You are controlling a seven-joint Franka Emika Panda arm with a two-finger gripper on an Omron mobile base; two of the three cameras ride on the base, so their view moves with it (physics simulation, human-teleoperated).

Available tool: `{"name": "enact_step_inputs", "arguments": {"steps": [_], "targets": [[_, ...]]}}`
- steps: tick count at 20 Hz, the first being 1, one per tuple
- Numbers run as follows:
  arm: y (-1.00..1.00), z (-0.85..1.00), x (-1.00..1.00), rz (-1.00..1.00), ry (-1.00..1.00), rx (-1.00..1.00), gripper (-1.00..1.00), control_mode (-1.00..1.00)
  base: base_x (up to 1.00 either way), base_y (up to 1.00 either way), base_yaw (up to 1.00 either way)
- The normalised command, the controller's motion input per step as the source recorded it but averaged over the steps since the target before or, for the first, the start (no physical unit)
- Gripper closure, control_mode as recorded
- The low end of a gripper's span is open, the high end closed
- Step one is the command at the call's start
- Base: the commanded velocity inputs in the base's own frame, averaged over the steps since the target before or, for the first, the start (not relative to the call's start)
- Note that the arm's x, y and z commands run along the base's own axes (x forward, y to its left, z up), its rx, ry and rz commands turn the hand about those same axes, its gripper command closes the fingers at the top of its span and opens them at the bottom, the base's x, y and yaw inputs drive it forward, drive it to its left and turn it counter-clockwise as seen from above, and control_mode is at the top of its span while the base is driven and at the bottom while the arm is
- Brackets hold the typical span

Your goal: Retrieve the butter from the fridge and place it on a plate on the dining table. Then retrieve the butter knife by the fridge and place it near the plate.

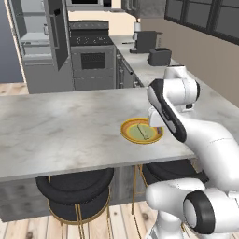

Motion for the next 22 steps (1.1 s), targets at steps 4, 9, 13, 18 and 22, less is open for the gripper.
{"name": "enact_step_inputs", "arguments": {"steps": [4, 9, 13, 18, 22], "targets": [[0.0, 0.08, -0.17, -0.04, -0.03, 0.0, -1.0, -1.0, 0.0, 0.0, 0.0], [0.0, 0.0, -0.01, 0.0, 0.0, 0.0, -1.0, -1.0, 0.0, 0.0, 0.0], [0.0, 0.0, 0.0, 0.0, 0.0, 0.0, -1.0, -1.0, 0.0, 0.0, 0.0], [0.04, -0.01, -0.07, 0.0, 0.0, 0.0, -1.0, 1.0, -0.08, 0.07, 0.0], [0.0, 0.0, 0.0, 0.0, 0.0, 0.0, -1.0, 1.0, -0.51, 0.65, 0.0]]}}
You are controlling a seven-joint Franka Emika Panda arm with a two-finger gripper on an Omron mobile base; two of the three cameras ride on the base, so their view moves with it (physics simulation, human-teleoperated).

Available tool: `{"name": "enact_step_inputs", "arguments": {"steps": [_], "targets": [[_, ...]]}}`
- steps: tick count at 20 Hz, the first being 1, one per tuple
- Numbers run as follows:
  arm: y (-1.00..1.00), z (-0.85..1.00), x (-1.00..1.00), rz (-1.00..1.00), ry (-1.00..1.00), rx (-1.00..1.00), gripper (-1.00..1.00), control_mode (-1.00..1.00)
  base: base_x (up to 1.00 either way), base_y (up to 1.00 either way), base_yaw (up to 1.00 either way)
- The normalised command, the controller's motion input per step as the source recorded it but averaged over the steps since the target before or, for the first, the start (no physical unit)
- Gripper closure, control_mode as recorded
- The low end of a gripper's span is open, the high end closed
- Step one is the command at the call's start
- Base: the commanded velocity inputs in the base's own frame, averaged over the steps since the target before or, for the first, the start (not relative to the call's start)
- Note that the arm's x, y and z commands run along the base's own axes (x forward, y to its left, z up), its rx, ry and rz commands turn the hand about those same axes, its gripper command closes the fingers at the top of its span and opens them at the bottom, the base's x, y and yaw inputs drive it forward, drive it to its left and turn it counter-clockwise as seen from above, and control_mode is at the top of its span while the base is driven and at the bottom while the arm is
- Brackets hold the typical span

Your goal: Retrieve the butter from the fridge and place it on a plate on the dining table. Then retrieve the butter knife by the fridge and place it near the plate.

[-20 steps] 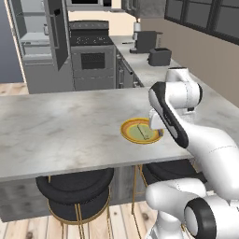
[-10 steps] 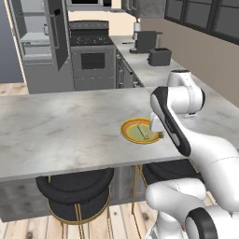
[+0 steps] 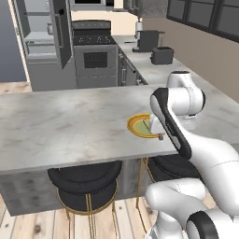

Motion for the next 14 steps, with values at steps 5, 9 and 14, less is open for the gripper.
{"name": "enact_step_inputs", "arguments": {"steps": [5, 9, 14], "targets": [[0.0, 0.0, 0.0, 0.0, 0.0, 0.0, -1.0, 1.0, -0.17, 0.91, -0.02], [0.0, 0.0, 0.0, 0.0, 0.0, 0.0, -1.0, 1.0, -0.05, 1.0, -0.03], [0.0, 0.0, 0.0, 0.0, 0.0, 0.0, -1.0, 1.0, -0.2, 1.0, -0.01]]}}
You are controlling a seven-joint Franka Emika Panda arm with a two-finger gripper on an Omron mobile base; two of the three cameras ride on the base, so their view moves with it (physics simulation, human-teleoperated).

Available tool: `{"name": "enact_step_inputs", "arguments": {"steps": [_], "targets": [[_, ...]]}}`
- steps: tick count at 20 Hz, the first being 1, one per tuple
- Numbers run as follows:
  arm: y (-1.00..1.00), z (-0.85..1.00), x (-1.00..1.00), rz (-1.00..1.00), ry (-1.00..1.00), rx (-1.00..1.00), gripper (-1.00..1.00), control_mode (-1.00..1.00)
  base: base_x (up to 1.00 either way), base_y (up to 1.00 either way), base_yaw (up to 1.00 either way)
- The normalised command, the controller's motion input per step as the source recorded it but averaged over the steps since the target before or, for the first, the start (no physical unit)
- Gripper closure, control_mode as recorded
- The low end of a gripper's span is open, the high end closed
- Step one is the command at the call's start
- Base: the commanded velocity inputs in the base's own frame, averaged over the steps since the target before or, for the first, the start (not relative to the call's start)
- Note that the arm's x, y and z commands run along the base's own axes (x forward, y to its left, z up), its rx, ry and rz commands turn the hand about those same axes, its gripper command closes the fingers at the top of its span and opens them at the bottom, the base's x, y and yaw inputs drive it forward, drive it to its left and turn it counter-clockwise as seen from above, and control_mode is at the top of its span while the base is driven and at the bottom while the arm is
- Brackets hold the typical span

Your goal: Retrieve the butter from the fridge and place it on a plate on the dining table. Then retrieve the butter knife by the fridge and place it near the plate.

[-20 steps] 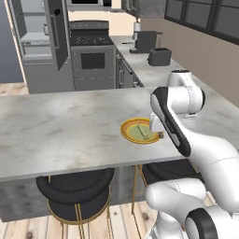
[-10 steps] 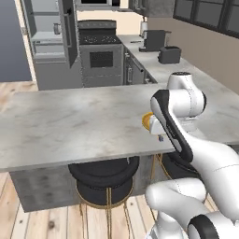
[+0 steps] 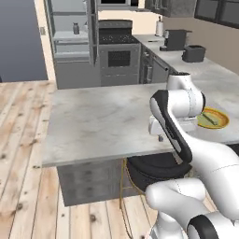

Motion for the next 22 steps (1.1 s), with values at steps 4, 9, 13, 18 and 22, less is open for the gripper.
{"name": "enact_step_inputs", "arguments": {"steps": [4, 9, 13, 18, 22], "targets": [[0.0, 0.0, 0.0, 0.0, 0.0, 0.0, -1.0, 1.0, -0.13, 1.0, -0.02], [0.0, 0.0, 0.0, 0.0, 0.0, 0.0, -1.0, 1.0, -0.01, 1.0, -0.04], [0.0, 0.0, 0.0, 0.0, 0.0, 0.0, -1.0, 1.0, 0.0, 1.0, -0.04], [0.0, 0.0, 0.0, 0.0, 0.0, 0.0, -1.0, 1.0, 0.0, 1.0, -0.05], [0.0, 0.0, 0.0, 0.0, 0.0, 0.0, -1.0, 1.0, 0.12, 1.0, -0.05]]}}
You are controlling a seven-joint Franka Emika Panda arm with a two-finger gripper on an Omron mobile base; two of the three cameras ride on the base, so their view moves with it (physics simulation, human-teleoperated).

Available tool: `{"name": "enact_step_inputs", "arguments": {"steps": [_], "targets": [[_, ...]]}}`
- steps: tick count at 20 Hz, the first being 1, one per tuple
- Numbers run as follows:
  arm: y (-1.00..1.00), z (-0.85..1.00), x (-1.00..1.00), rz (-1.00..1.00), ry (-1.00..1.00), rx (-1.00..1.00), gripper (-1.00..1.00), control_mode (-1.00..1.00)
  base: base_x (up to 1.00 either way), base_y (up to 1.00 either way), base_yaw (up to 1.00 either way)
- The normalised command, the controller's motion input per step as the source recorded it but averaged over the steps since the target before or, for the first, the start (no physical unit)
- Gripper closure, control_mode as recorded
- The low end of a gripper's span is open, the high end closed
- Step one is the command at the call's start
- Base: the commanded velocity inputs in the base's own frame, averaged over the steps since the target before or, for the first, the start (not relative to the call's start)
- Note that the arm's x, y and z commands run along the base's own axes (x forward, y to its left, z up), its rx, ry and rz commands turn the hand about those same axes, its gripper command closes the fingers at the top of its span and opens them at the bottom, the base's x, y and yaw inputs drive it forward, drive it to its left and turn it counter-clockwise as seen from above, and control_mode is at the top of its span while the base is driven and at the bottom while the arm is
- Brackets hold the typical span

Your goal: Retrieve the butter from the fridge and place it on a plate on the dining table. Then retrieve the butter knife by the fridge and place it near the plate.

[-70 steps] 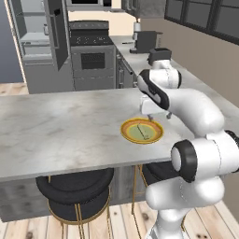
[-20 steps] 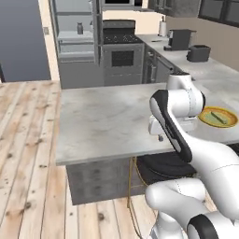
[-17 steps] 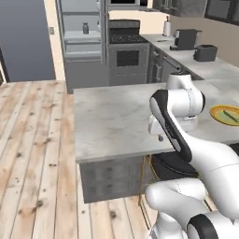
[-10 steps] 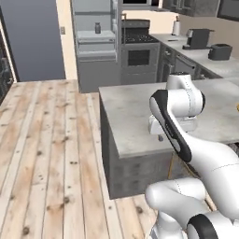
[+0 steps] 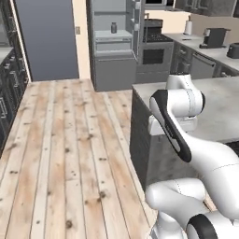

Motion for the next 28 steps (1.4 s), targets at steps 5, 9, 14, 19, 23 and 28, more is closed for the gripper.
{"name": "enact_step_inputs", "arguments": {"steps": [5, 9, 14, 19, 23, 28], "targets": [[0.0, 0.0, 0.0, 0.0, 0.0, 0.0, -1.0, 1.0, 0.48, 0.93, -0.14], [0.0, 0.0, 0.0, 0.0, 0.0, 0.0, -1.0, 1.0, 0.94, 0.44, -0.12], [0.0, 0.0, 0.0, 0.0, 0.0, 0.0, -1.0, 1.0, 1.0, 0.52, -0.21], [0.0, 0.0, 0.0, 0.0, 0.0, 0.0, -1.0, 1.0, 1.0, 0.76, -0.31], [0.0, 0.0, 0.0, 0.0, 0.0, 0.0, -1.0, 1.0, 1.0, 0.73, -0.56], [0.0, 0.0, 0.0, 0.0, 0.0, 0.0, -1.0, 1.0, 1.0, 0.84, -0.66]]}}
